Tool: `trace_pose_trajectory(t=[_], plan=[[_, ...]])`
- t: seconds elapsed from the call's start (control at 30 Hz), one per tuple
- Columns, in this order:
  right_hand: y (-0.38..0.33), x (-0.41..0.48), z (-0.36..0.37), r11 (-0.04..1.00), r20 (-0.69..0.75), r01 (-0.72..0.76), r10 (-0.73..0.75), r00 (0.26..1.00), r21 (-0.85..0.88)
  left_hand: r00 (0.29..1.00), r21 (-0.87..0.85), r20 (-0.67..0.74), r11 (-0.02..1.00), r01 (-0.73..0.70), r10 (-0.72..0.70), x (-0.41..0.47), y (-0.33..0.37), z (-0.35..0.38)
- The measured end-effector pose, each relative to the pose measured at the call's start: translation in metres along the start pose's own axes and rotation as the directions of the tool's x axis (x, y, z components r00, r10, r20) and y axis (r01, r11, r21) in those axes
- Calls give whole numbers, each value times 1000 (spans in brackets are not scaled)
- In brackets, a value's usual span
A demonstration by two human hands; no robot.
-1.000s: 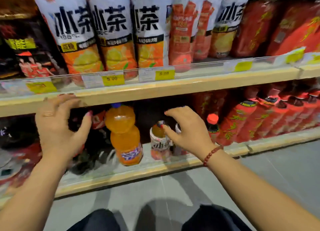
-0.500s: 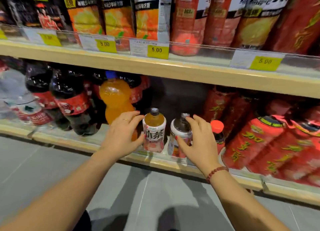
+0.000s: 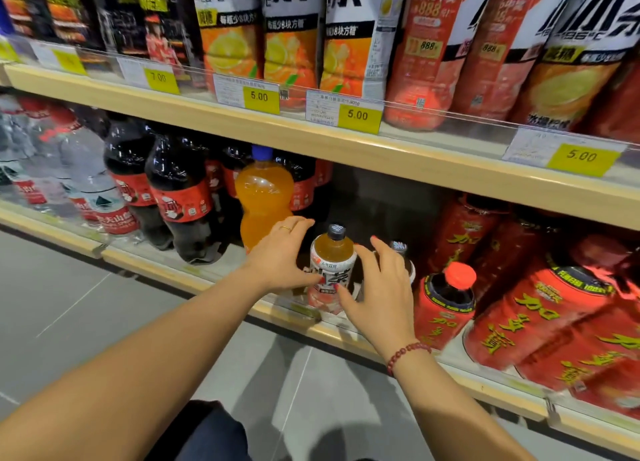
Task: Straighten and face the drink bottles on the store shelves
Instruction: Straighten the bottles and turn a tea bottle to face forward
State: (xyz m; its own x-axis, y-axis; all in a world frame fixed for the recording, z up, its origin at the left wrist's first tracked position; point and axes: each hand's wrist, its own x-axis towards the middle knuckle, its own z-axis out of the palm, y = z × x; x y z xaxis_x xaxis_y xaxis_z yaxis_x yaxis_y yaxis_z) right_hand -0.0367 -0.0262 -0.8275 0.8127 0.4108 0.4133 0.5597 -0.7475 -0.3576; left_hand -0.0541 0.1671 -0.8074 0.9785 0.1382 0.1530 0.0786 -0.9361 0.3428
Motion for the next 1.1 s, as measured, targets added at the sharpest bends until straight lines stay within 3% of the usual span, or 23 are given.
trace_pose_trajectory(t=[0.13,0.23,0.37,0.57,0.77,0.9,1.1], plan=[[20,-1,0,979,-115,-203,204,972,20,993,-214,114,976,47,-23,14,5,26],[34,9,2,937,-97,-325,338,936,128,990,-336,131,938,86,-44,25,6,45],[42,12,8,900,-70,-395,413,908,184,986,-465,136,872,153,-100,35,6,61],[47,13,15,890,-36,-387,407,913,240,986,-565,132,810,158,-100,40,2,70],[46,5,13,877,-34,-378,406,913,297,988,-557,59,816,152,-143,35,3,73],[44,7,9,856,16,-410,427,904,313,977,-584,-61,801,130,-203,21,-2,76],[42,9,-6,861,64,-429,428,901,274,963,-642,-204,767,2,-174,12,0,45]])
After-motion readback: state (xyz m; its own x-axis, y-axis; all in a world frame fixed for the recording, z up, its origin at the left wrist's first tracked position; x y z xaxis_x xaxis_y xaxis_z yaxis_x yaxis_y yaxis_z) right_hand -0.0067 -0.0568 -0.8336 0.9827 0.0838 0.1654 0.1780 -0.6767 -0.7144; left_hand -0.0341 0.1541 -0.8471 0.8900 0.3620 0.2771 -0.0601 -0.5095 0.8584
